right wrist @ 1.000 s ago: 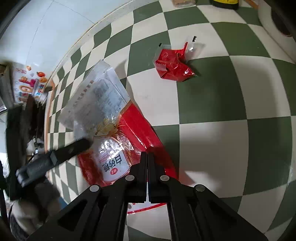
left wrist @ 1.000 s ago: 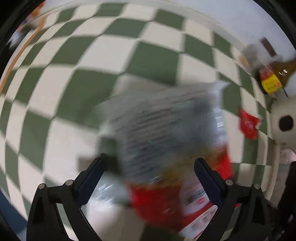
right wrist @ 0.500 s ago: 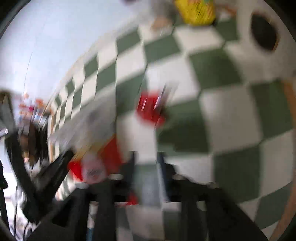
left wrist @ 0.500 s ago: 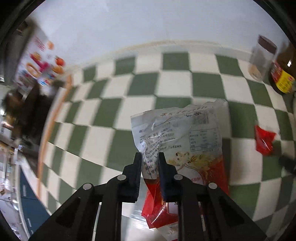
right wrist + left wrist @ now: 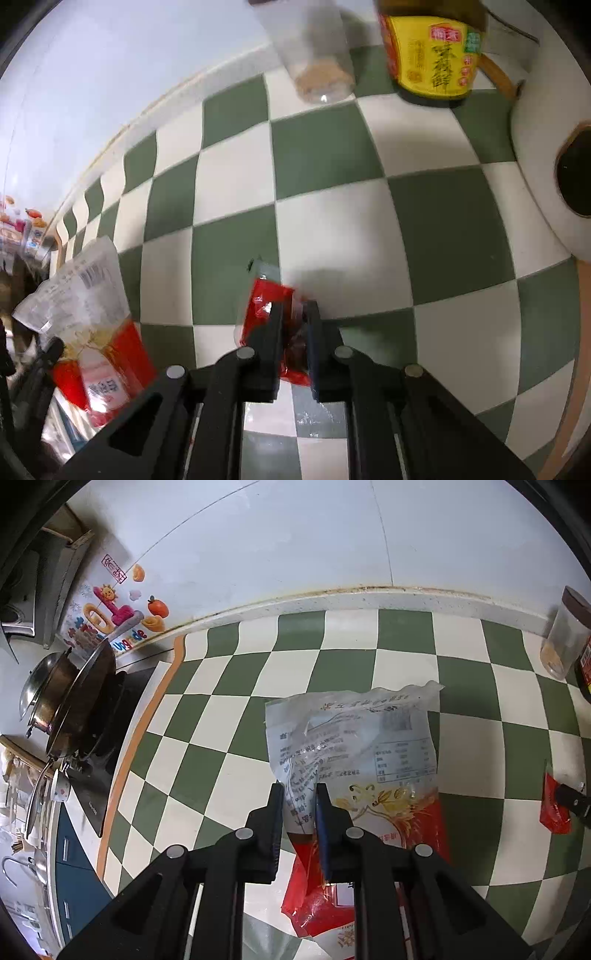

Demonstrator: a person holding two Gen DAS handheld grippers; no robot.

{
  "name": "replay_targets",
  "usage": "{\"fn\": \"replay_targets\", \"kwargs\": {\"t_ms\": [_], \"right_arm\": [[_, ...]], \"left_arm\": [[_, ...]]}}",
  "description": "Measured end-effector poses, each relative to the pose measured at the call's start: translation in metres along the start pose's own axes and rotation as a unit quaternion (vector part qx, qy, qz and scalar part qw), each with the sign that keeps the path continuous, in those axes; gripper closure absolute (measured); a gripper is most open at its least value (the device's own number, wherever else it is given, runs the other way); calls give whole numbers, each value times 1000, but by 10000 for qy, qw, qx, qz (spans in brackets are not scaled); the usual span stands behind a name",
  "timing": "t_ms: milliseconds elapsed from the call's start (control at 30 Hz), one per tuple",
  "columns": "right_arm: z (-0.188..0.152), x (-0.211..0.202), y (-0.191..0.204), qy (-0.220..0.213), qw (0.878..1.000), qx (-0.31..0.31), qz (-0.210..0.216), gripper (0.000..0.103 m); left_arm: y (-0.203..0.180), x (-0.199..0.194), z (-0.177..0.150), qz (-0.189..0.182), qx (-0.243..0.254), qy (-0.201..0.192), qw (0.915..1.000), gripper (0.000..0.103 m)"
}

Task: Collect trash
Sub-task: 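Grasp the red snack bag with the left tool while the right tool grasps the small red packet, then carry the snack bag and red packet over the trash bin and open both tools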

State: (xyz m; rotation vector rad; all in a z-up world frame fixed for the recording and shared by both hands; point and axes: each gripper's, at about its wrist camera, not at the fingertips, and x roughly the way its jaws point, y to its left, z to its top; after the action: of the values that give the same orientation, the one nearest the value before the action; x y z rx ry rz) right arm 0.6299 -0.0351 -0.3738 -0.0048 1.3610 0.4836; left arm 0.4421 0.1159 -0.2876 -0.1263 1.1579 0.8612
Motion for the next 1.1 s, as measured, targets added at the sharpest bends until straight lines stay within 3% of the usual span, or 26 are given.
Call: {"fn": "replay_targets", "kwargs": {"t_ms": [200, 500, 633, 833, 967, 1100], "right_arm": [[-18, -16, 7, -249, 9996, 3, 105, 94], [-85, -105, 22, -806, 9959, -46, 417, 95], [-142, -161, 26, -1095, 9928, 5, 494, 95], [-261, -230, 42, -1536, 9864, 223, 539, 95], [-346, -263, 50, -1635, 9844, 392, 509, 95], [-425, -272, 55, -1430, 9874, 511, 452, 95]], "left_arm": [[21, -31, -9, -212, -72, -238, 9995, 92], [91, -116, -52, -762, -218, -916, 9926, 93], [132, -155, -91, -974, -130, -1281, 9869, 93], [194, -192, -168, -1336, -6, -1542, 9790, 93], [224, -200, -219, -1585, 134, -1379, 9776, 93], [244, -198, -271, -1701, 318, -1038, 9794, 93]]}}
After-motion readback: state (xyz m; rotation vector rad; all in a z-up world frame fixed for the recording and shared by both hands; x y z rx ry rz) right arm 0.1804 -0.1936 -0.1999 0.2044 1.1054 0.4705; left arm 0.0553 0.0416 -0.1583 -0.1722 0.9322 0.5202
